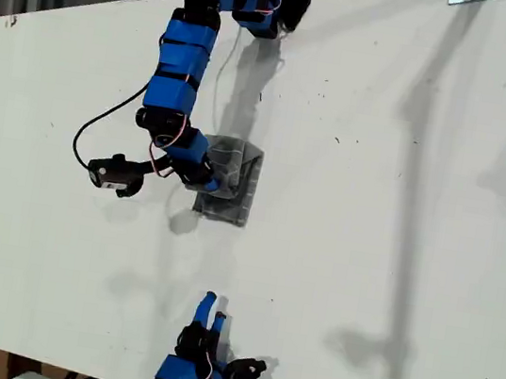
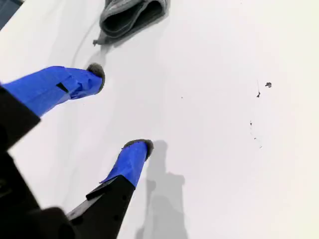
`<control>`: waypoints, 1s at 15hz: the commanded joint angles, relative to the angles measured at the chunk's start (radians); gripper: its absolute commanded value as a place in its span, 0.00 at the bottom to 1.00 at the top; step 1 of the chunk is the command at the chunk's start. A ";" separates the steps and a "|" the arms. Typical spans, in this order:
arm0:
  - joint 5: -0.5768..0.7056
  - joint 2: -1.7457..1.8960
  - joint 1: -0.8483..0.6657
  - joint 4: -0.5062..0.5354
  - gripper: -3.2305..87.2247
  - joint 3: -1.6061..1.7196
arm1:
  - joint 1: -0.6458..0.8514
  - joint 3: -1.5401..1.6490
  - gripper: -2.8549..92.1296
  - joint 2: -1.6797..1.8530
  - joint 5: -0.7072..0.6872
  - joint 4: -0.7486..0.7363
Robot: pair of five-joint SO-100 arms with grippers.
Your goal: Grasp corners of a square towel and fold twice.
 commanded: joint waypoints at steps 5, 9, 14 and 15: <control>-0.009 0.021 0.025 -0.041 0.30 0.043 | -0.002 -0.046 0.43 0.038 -0.094 -0.101; -0.008 0.046 0.034 -0.055 0.30 0.071 | 0.115 0.242 0.44 0.712 -0.060 0.000; 0.029 0.166 0.008 -0.052 0.30 0.137 | 0.029 1.316 0.41 1.292 0.255 -0.322; 0.041 0.169 -0.003 -0.052 0.30 0.137 | -0.002 1.483 0.41 1.456 0.334 -0.344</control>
